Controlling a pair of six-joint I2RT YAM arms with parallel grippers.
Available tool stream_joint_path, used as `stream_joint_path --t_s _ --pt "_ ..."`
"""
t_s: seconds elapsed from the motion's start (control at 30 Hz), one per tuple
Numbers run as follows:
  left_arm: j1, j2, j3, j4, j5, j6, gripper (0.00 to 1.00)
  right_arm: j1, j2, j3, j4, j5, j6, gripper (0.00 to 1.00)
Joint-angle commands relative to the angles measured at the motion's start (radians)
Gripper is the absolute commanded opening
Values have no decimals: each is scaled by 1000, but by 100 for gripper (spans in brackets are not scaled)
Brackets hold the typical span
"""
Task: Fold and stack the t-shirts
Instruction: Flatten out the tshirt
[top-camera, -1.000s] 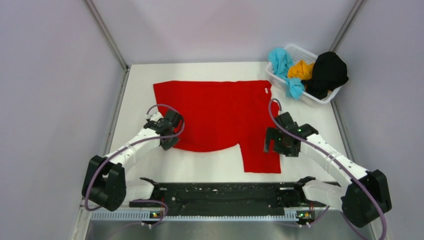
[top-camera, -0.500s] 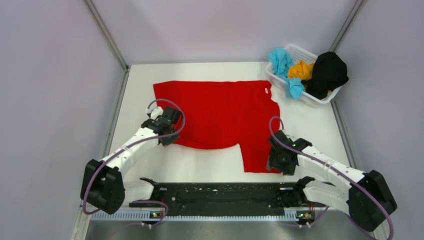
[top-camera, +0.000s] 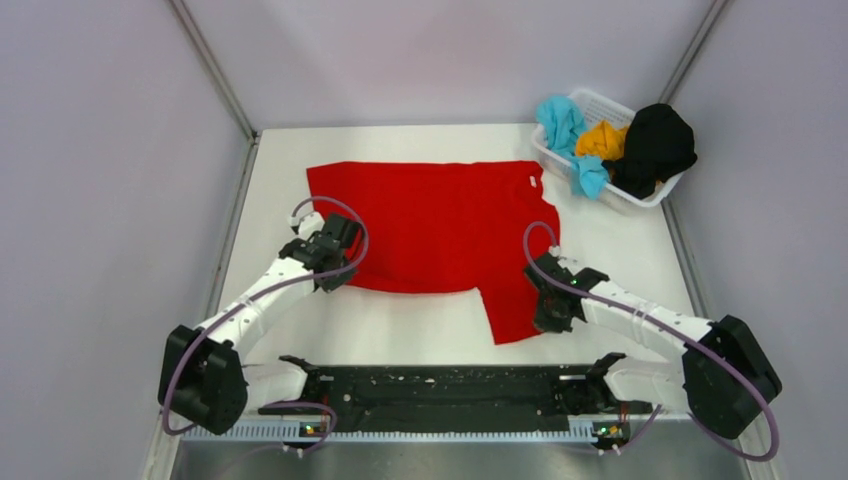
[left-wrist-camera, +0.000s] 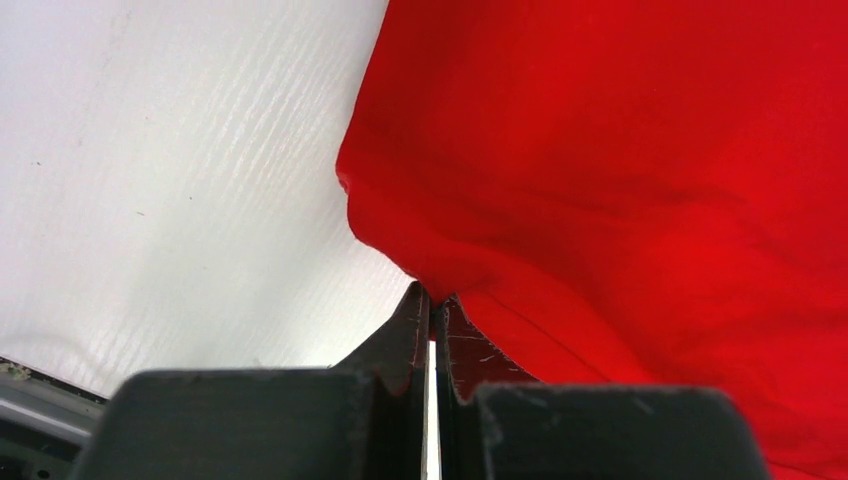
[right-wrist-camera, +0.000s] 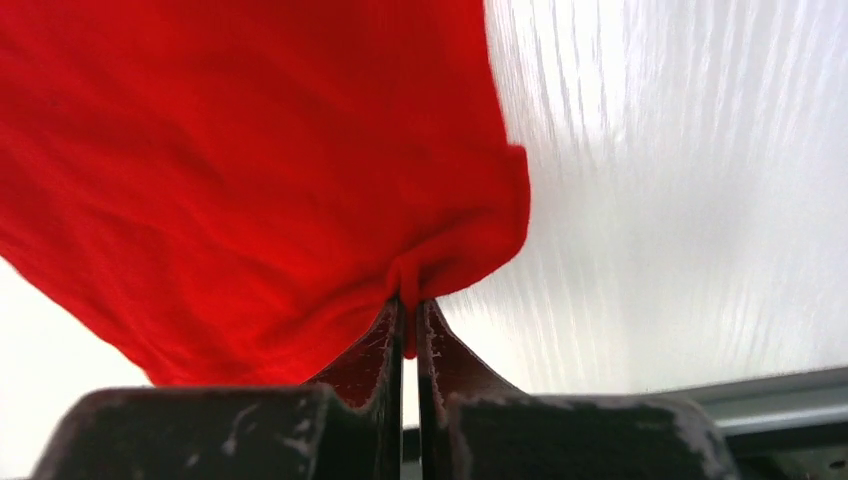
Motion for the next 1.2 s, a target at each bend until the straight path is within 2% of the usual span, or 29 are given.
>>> stream_joint_path --t_s 0.0,0.13,0.27,0.37,0.57,0.7,0.97,1.17 --pt "4 -43 62 4 -58 20 0 14 -11 84 113 202 -41 0" --pt "4 -90 144 23 -105 72 0 11 -66 258 129 408 -149 0" --pt "2 -145 259 55 -201 123 0 10 -132 407 251 563 -281 0" --pt "2 -196 347 92 -254 191 0 9 -181 501 390 619 -403 0" --pt "2 -325 532 167 -266 342 0 9 -236 723 539 648 -615 0" --pt "2 -388 632 212 -174 407 0 9 -272 859 614 531 -699 0" --pt "3 -425 909 214 177 535 0 9 -218 1253 455 315 -822 0" --pt "2 -370 1123 140 322 582 0 9 -144 1554 336 106 -866 0"
